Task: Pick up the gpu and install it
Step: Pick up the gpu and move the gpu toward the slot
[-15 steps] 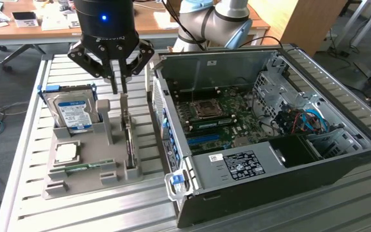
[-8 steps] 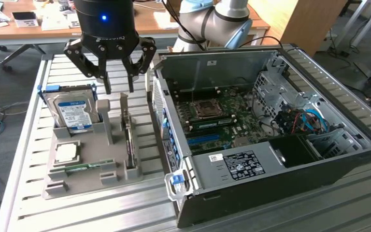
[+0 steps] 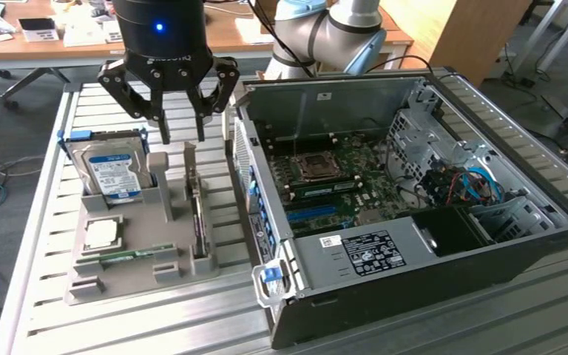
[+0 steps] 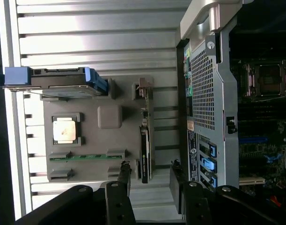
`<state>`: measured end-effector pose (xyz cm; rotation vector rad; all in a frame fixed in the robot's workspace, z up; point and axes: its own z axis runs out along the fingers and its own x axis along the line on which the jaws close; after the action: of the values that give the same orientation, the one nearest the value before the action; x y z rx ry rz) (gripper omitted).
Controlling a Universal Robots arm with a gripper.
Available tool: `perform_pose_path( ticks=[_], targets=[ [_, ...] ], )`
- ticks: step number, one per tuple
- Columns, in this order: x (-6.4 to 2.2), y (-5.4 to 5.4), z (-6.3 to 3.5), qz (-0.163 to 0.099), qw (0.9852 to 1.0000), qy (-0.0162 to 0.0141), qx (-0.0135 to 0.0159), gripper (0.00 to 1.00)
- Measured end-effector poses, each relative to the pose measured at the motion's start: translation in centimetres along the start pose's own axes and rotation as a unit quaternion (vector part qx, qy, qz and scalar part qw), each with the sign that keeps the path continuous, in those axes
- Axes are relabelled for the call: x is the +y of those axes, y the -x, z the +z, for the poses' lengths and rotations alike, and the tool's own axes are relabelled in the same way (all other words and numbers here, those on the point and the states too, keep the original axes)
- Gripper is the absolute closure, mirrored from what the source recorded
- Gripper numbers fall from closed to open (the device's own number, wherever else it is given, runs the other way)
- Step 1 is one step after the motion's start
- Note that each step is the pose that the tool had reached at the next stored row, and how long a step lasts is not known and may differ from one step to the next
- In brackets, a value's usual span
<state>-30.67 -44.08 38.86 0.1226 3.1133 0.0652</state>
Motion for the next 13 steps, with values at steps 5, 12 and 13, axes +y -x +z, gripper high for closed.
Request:
perform_pose_path(
  ticks=[5,12,13],
  targets=[
    [0.00,0.00,0.09,0.000,1.0000,0.0000,0.0000,0.53],
    [-0.03,-0.02,0.84,0.000,1.0000,0.0000,0.0000,0.53],
    [-0.04,-0.02,0.97,0.000,1.0000,0.0000,0.0000,0.53]
  ],
)
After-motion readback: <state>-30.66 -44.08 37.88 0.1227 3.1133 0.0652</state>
